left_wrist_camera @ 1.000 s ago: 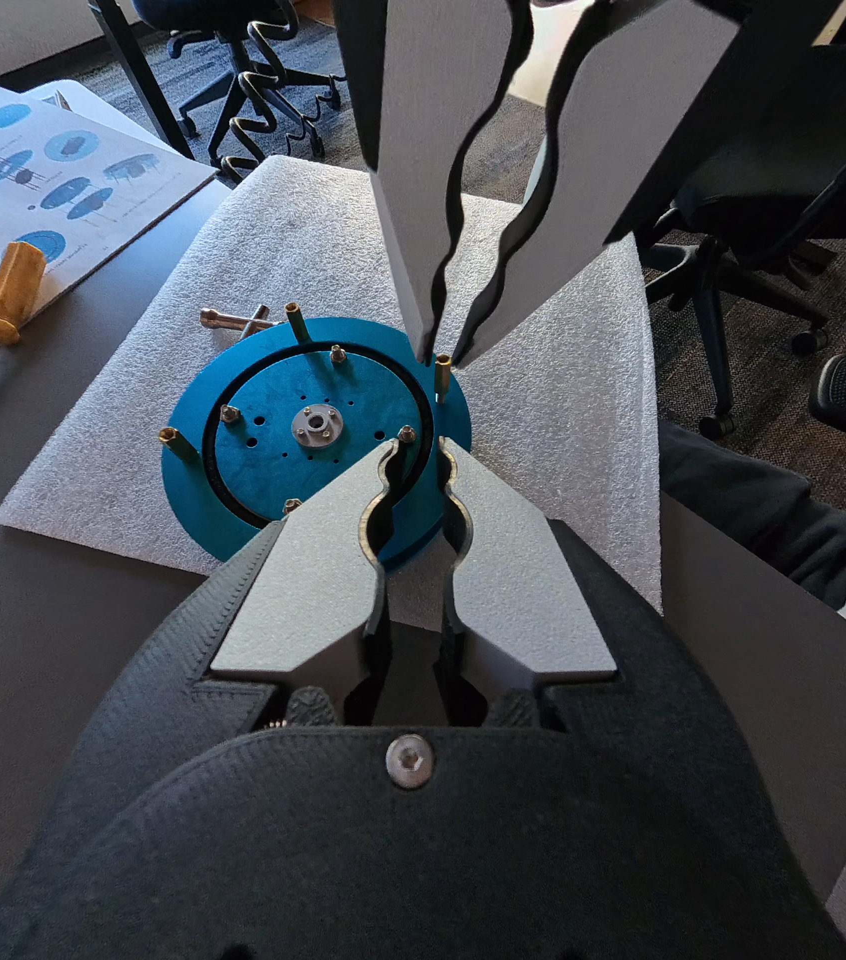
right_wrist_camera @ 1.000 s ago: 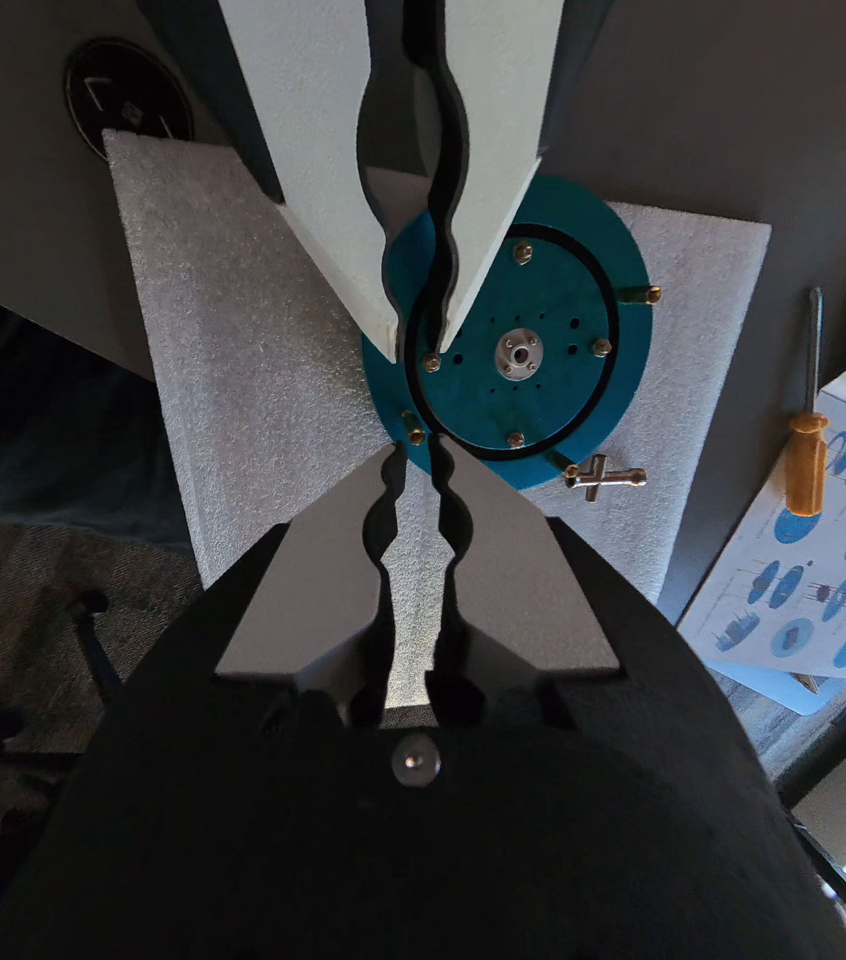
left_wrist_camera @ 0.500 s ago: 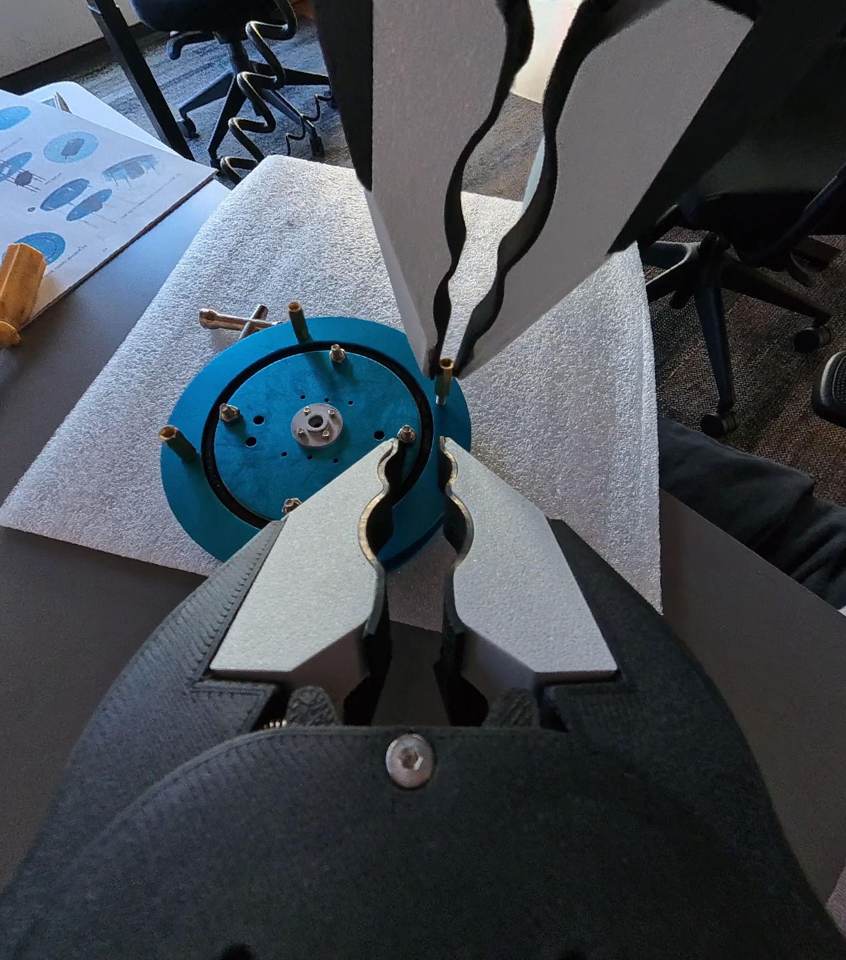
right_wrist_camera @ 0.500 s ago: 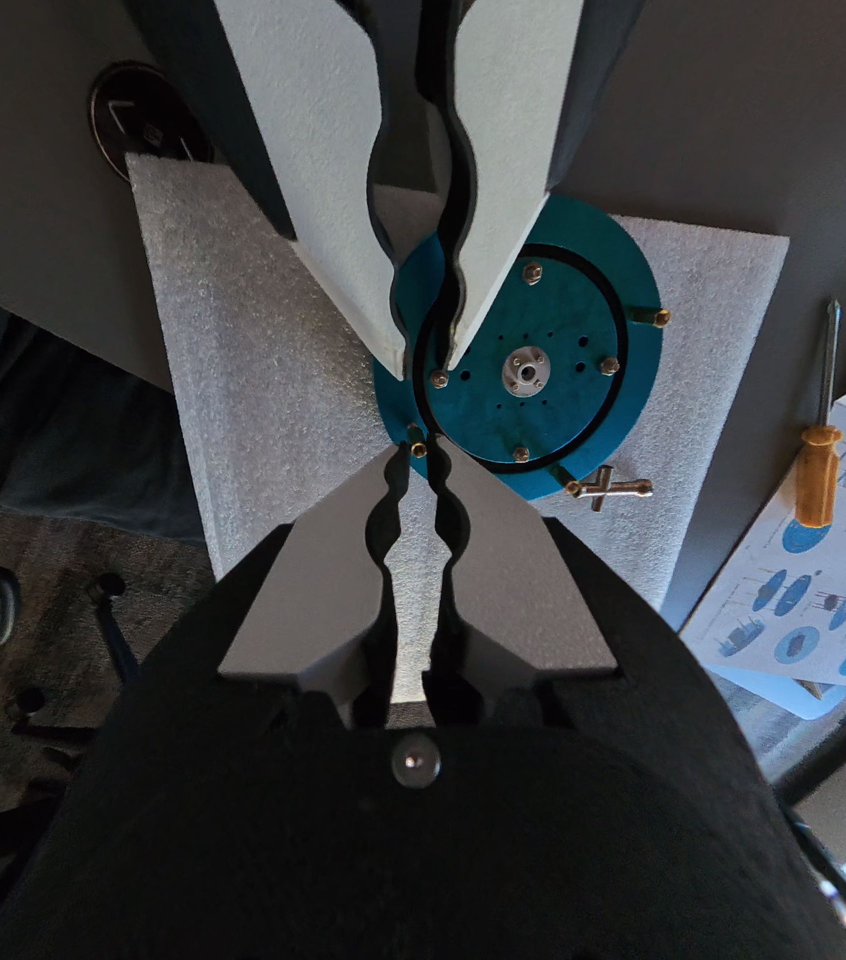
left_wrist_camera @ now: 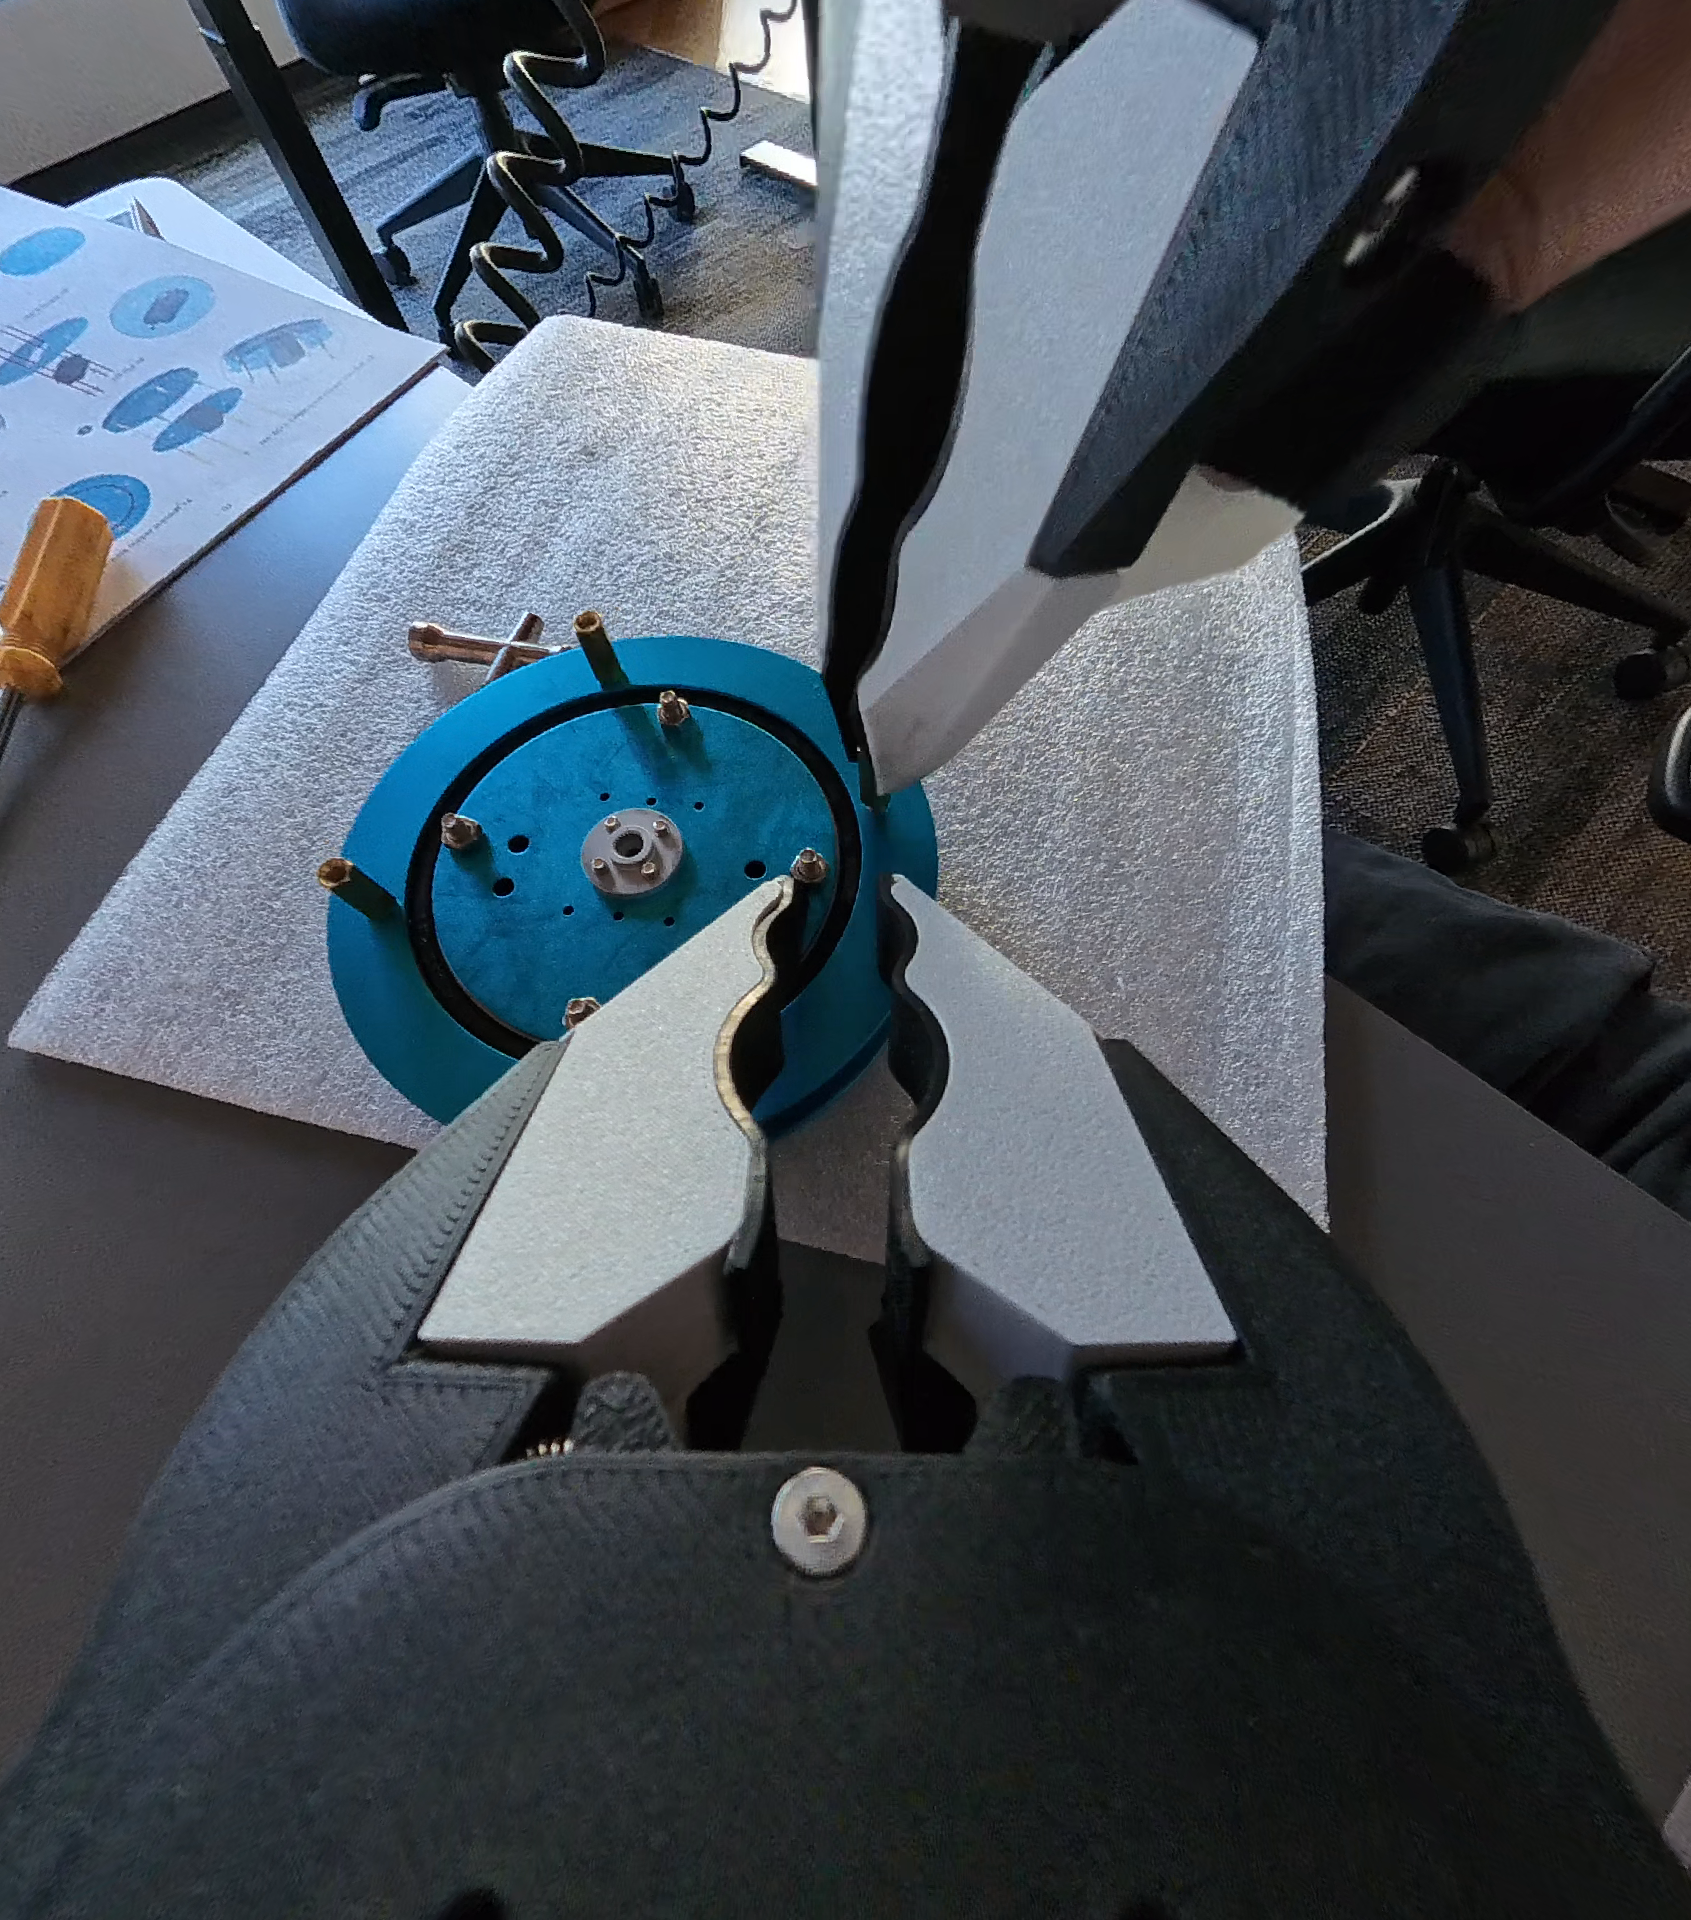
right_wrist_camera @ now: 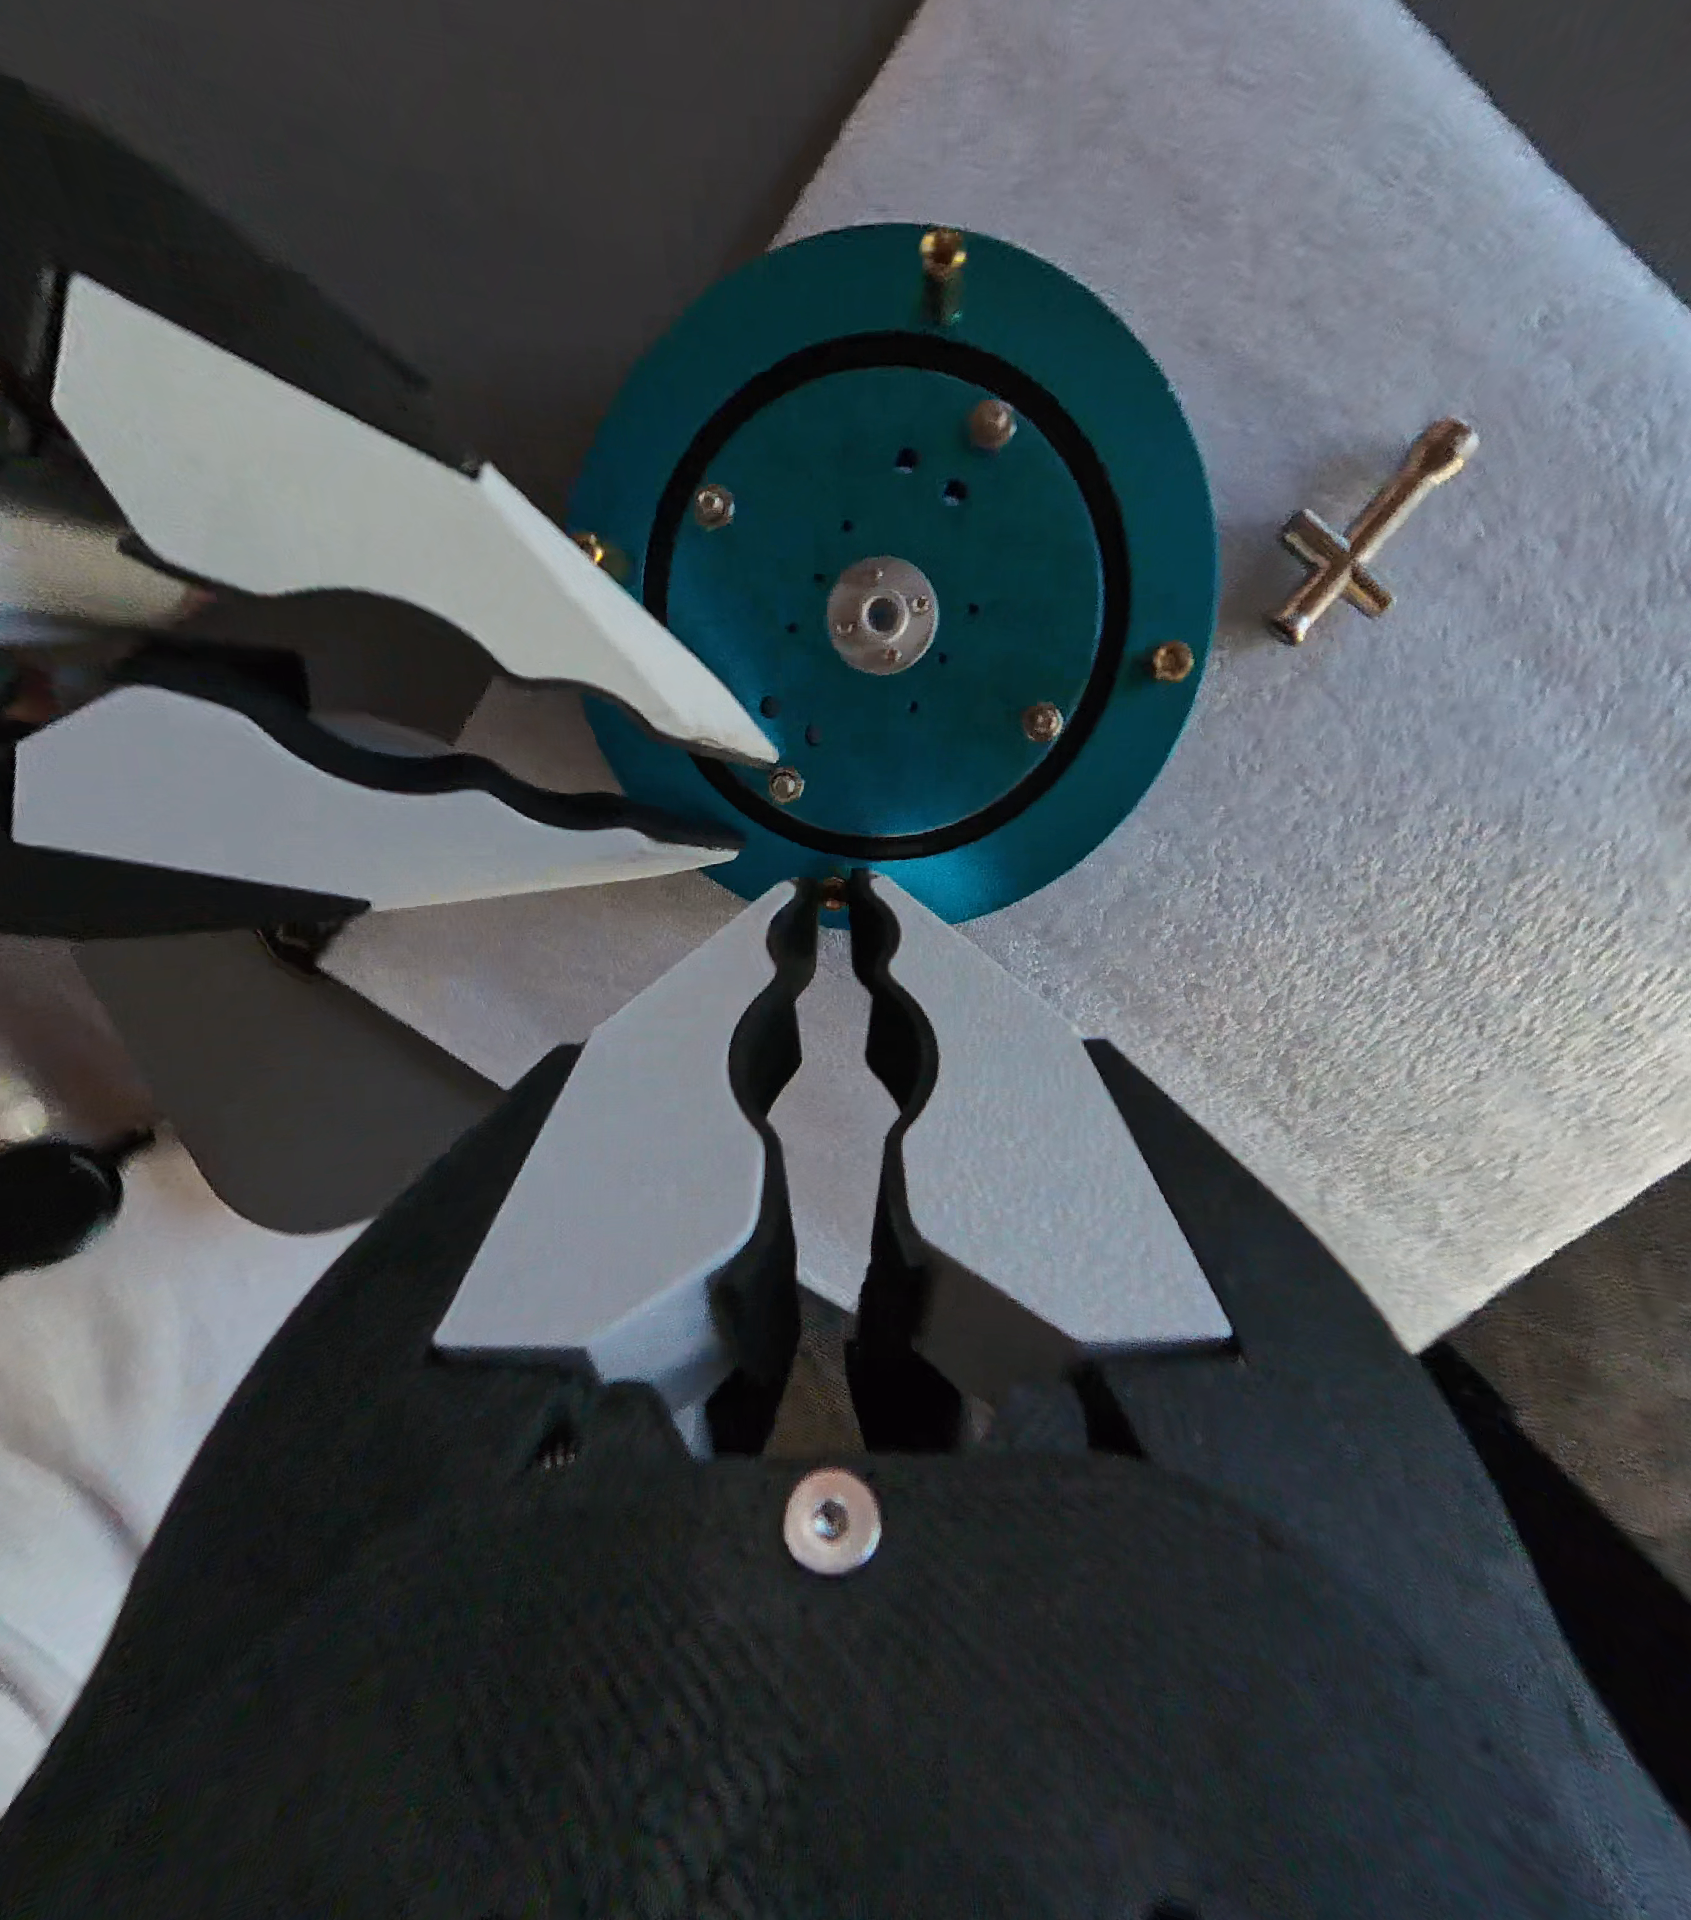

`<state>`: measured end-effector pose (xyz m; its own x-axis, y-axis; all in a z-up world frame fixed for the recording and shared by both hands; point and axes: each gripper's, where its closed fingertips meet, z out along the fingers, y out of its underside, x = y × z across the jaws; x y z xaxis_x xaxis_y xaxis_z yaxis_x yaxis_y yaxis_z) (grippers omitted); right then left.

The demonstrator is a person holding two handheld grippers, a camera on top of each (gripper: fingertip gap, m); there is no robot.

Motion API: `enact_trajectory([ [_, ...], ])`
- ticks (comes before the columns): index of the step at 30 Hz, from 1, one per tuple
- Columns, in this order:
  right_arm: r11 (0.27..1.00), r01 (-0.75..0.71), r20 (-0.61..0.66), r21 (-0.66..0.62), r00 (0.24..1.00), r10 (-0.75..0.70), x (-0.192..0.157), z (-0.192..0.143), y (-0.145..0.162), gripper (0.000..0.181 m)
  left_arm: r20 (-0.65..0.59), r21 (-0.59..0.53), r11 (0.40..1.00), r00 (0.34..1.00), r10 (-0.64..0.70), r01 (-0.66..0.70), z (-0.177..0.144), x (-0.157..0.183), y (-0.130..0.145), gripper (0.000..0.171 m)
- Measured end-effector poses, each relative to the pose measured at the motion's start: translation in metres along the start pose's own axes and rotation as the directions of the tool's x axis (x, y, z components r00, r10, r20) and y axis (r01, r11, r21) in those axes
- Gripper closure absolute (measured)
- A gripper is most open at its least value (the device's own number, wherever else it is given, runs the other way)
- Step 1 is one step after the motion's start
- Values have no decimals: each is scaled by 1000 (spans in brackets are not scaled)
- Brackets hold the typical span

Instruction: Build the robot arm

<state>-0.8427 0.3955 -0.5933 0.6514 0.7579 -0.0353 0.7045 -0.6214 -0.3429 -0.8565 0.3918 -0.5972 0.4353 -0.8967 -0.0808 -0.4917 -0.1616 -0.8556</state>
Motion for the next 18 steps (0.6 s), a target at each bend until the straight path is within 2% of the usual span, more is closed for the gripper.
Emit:
enact_trajectory([
  [3, 998, -27, 14, 55, 1000, 26, 0, -1, -1, 176, 0, 0, 1000, 1000, -4, 4, 0, 0, 0, 160],
  [5, 996, 77, 56, 45, 995, -79, -1, -2, -2, 176, -3, 0, 1000, 1000, -6, 6, 0, 0, 0, 160],
  [7, 964, 265, 110, 38, 957, -267, -7, -7, -4, 173, -8, -1, 1000, 1000, -10, 10, 0, 0, 0, 160],
  [9, 863, 504, 132, 35, 854, -504, -15, -11, -2, 161, -7, -1, 1000, 1000, -11, 11, 0, 0, 0, 161],
  [11, 711, 703, 63, -15, 710, -701, -11, -9, 2, 157, -9, -1, 1000, 1000, -14, 14, 0, 0, 0, 161],
  [13, 580, 810, -30, -83, 580, -814, -3, -6, -2, 157, -15, 0, 1000, 1000, -23, 23, 0, 0, 0, 162],
  [15, 535, 840, -6, -92, 537, -844, -9, -5, -2, 164, -22, 1, 999, 999, -33, 33, 0, -1, 0, 161],
  [18, 528, 837, 18, -141, 536, -844, -5, -3, -2, 175, -30, 2, 999, 999, -45, 45, 0, -1, 0, 162],
])
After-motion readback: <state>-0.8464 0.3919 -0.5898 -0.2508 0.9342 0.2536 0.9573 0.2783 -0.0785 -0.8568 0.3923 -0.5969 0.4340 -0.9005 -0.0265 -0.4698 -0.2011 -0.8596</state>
